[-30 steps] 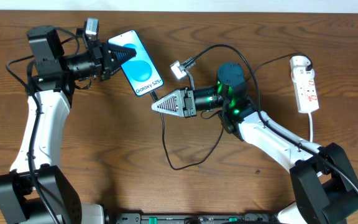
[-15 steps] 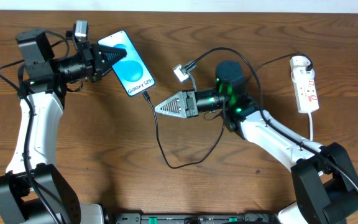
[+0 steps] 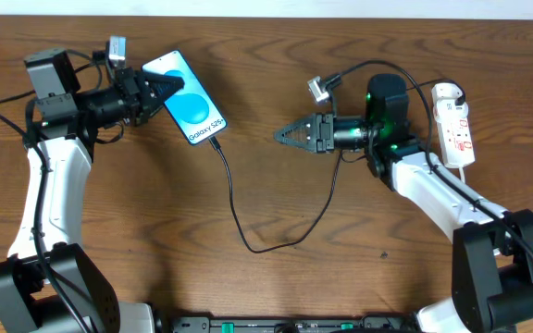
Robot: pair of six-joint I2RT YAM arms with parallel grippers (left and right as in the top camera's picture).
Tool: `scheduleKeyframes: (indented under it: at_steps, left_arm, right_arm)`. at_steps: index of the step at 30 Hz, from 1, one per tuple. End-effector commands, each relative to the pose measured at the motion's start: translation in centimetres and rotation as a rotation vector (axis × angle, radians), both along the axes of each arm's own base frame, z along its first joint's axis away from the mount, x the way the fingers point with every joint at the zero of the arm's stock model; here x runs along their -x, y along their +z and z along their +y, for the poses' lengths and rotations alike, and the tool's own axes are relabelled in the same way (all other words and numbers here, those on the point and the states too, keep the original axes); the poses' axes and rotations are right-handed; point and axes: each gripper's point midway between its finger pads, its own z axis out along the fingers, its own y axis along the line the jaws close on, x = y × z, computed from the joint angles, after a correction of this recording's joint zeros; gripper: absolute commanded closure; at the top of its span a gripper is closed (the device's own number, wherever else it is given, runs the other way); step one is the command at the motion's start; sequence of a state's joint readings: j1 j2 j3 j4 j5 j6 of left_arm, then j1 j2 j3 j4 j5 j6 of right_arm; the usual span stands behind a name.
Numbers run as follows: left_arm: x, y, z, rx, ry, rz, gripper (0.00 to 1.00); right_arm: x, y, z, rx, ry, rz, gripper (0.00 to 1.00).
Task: Plug charger to phone and switch on socket
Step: 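Move the right gripper to the white power strip's orange switch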
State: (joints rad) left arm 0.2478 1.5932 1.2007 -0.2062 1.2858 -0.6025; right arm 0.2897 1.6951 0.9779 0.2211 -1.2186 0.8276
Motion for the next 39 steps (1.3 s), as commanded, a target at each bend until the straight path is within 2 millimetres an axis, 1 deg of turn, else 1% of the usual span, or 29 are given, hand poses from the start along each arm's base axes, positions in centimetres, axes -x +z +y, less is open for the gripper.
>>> scheduleKeyframes:
  at_steps: [1, 3, 5, 7, 10, 13, 16, 17, 18, 19, 21, 23, 25, 28, 31, 32, 36, 39]
  left_arm:
    - [0.0, -0.3, 0.4, -0.045, 0.021, -0.024, 0.93]
    - [0.1, -0.6, 0.5, -0.056, 0.026, -0.016, 0.93]
    - [0.1, -0.7, 0.5, -0.058, 0.027, -0.013, 0.93]
    - [0.1, -0.7, 0.5, -0.058, 0.028, -0.011, 0.93]
    - [0.1, -0.8, 0.5, -0.058, 0.028, -0.010, 0.93]
    - [0.1, -0.8, 0.5, -0.058, 0.028, -0.010, 0.93]
    - [0.1, -0.8, 0.5, -0.058, 0.028, -0.010, 0.93]
    - [0.1, -0.8, 0.5, -0.058, 0.028, -0.010, 0.93]
    - [0.1, -0.8, 0.5, -0.058, 0.028, -0.010, 0.93]
    - [0.1, -0.8, 0.5, -0.058, 0.028, -0.009, 0.93]
    - [0.1, -0.8, 0.5, -0.058, 0.028, -0.010, 0.93]
    - [0.1, -0.8, 0.5, -0.058, 0.028, -0.009, 0.93]
    - [0.1, -0.8, 0.5, -0.058, 0.029, -0.010, 0.93]
    - [0.0, -1.2, 0.7, -0.070, 0.046, 0.011, 0.93]
    - [-0.1, -2.0, 1.0, -0.091, 0.074, 0.048, 0.93]
    - [-0.1, -2.2, 1.1, -0.098, 0.084, 0.059, 0.93]
    - [-0.2, -2.4, 1.3, -0.109, 0.095, 0.062, 0.93]
    - [-0.3, -2.5, 1.4, -0.118, 0.105, 0.065, 0.93]
  right_arm:
    - [-1.1, -3.2, -0.6, 0.138, -0.077, -0.078, 0.66]
    - [-1.3, -5.5, -1.5, 0.254, -0.117, -0.060, 0.67]
    - [-1.4, -7.1, -2.5, 0.370, -0.143, -0.054, 0.74]
    - [-1.6, -7.9, -3.6, 0.478, -0.153, -0.059, 0.78]
    - [-2.3, -7.4, -5.0, 0.607, -0.161, -0.086, 0.82]
    - [-3.6, -5.7, -6.6, 0.734, -0.198, -0.123, 0.89]
    - [-5.3, -3.7, -9.4, 0.859, -0.287, -0.133, 0.99]
    - [-5.7, -3.2, -10.4, 0.891, -0.317, -0.132, 0.99]
    - [-6.4, -2.3, -12.1, 0.927, -0.362, -0.123, 0.99]
    - [-6.7, -1.9, -13.0, 0.937, -0.384, -0.116, 0.99]
    - [-7.4, -1.1, -15.6, 0.948, -0.444, -0.086, 0.99]
    - [-8.0, -0.9, -18.5, 0.954, -0.505, -0.051, 0.99]
    - [-8.4, -1.0, -21.9, 0.958, -0.577, -0.002, 0.99]
    - [-8.3, -1.0, -26.2, 0.941, -0.642, 0.041, 0.99]
    - [-8.2, -0.8, -29.8, 0.905, -0.701, 0.064, 0.99]
    - [-8.0, -0.8, -31.6, 0.908, -0.737, 0.079, 0.99]
    - [-7.3, -1.3, -35.9, 0.912, -0.830, 0.123, 0.99]
    - [-6.8, -2.3, -38.8, 0.909, -0.887, 0.169, 0.99]
